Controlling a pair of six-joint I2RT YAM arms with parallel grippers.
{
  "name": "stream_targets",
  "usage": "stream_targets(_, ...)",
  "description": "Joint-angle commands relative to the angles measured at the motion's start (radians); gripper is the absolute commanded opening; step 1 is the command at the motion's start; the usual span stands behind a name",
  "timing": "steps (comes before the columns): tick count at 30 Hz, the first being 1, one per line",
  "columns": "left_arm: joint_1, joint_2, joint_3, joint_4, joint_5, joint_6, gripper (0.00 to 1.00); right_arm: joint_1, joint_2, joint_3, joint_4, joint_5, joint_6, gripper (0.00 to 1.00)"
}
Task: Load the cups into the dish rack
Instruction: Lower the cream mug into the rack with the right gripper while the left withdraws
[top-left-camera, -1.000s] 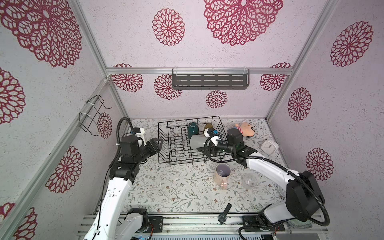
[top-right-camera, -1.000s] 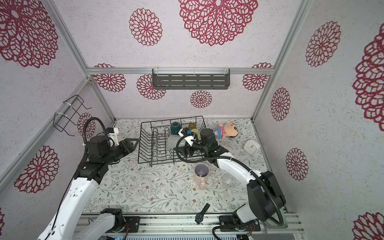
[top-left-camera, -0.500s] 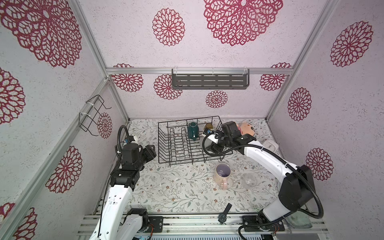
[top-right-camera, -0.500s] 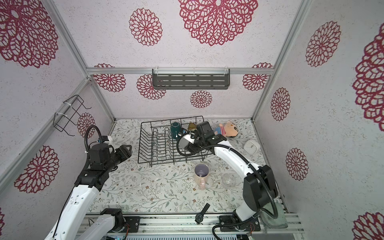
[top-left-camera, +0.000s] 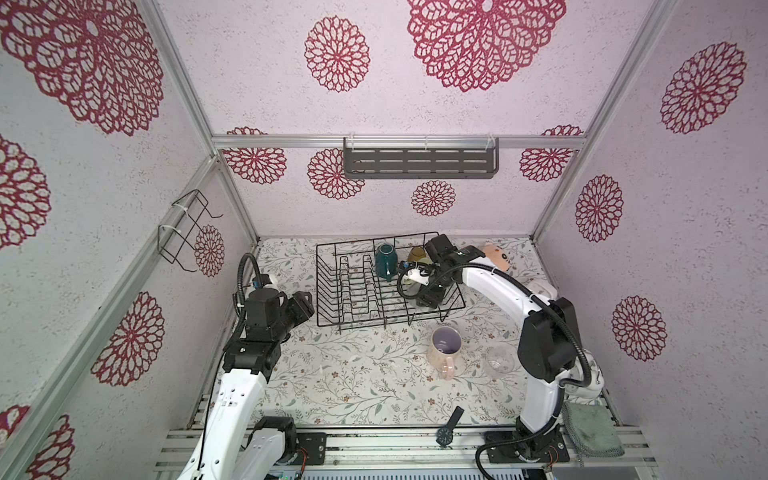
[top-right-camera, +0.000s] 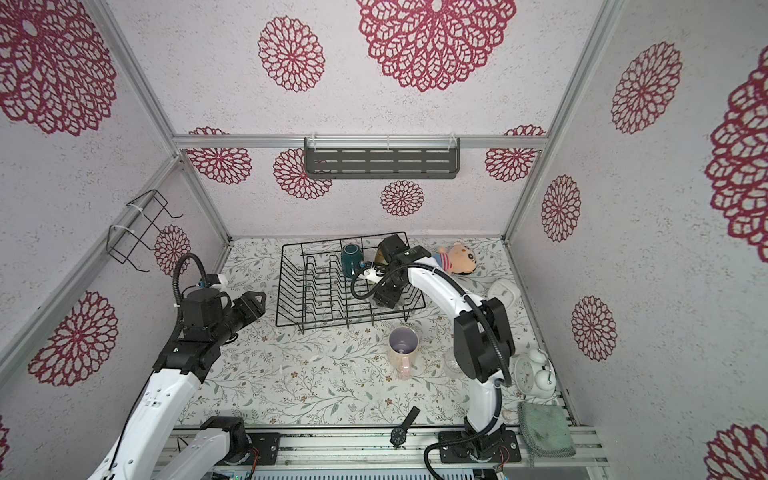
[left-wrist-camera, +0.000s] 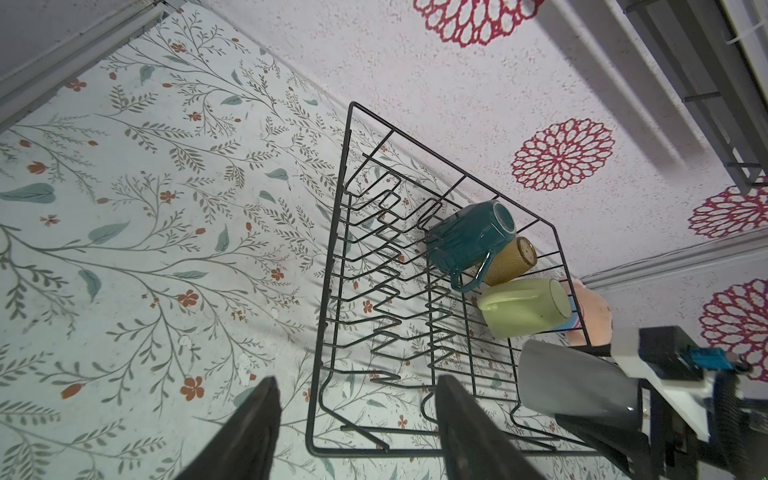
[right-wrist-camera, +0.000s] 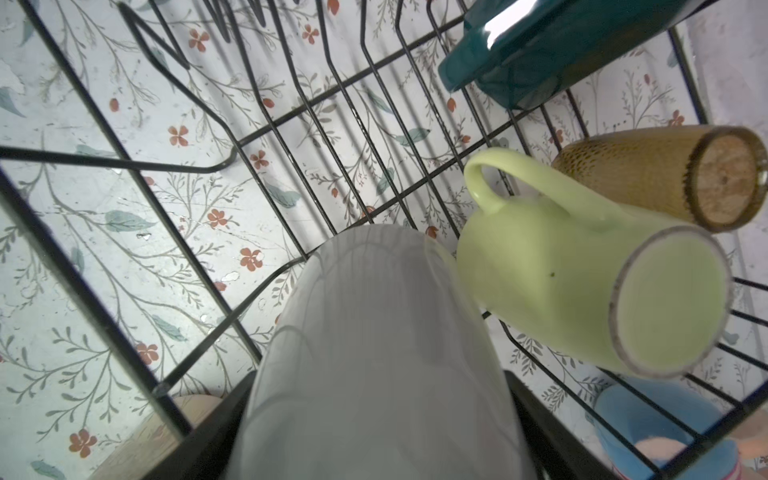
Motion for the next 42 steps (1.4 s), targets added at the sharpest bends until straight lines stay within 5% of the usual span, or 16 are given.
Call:
stream_targets(1,0.006,0.001,-0.017,0.025,0.002,-0.019,0.63,-0.012,0.021,0.094,-0.125,0.014,0.025,0.57)
stream_targets(17,0.006,-0.022,-0.027,0.026,0.008,-0.016,0.63,-0.041,0.141,0.169,-0.155,0.088,0.017,0.62)
stream_targets(24,0.007,-0.025,-0.048,0.027,0.008,-0.024,0.64,-0.036,0.150,0.175,-0.137,0.033,0.015,0.63)
stream_targets(42,0.013,-0.034,0.014,-0.055,-0.023,0.046,0.63,-0.010,0.165,0.186,-0.179,0.136,0.034,0.78)
